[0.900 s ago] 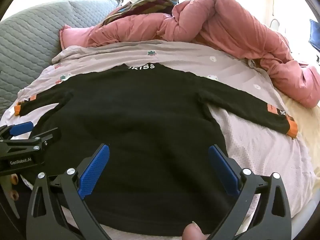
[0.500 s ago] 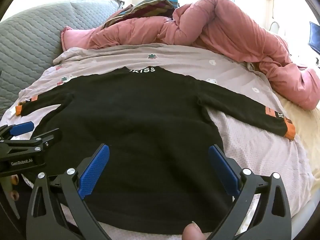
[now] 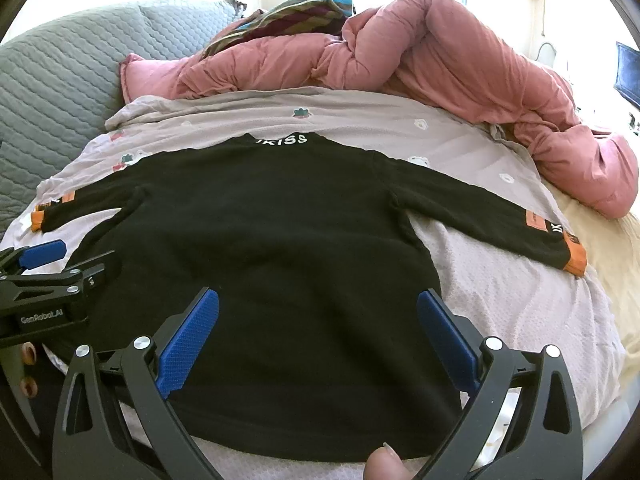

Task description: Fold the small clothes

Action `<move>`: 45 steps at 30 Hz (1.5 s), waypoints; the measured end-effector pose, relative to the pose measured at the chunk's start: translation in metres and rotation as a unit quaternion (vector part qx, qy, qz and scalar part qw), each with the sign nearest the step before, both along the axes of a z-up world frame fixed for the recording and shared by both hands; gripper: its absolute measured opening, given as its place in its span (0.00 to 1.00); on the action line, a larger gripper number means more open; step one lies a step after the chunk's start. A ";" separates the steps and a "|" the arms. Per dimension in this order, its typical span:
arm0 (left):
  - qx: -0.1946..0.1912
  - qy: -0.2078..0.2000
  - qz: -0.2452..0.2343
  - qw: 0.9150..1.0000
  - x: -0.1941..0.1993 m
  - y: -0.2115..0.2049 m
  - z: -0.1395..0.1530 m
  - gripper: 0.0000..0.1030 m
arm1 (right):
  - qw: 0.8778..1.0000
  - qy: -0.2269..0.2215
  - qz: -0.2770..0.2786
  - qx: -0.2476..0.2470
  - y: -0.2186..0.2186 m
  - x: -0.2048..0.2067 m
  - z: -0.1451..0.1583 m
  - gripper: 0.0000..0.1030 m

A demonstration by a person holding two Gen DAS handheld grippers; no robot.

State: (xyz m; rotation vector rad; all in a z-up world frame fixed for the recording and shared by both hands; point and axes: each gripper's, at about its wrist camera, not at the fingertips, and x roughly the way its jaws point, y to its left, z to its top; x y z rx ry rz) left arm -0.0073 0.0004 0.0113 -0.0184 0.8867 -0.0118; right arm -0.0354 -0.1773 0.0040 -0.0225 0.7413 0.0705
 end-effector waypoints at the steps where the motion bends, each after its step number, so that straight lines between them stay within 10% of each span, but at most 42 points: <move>1: 0.001 0.001 0.001 1.000 0.000 0.000 0.000 0.91 | 1.000 0.000 0.000 0.001 0.000 0.000 0.000 0.96; 45: 0.004 -0.001 0.007 1.000 -0.003 0.007 -0.002 0.91 | 1.000 0.003 0.000 0.005 -0.007 0.000 -0.001 0.96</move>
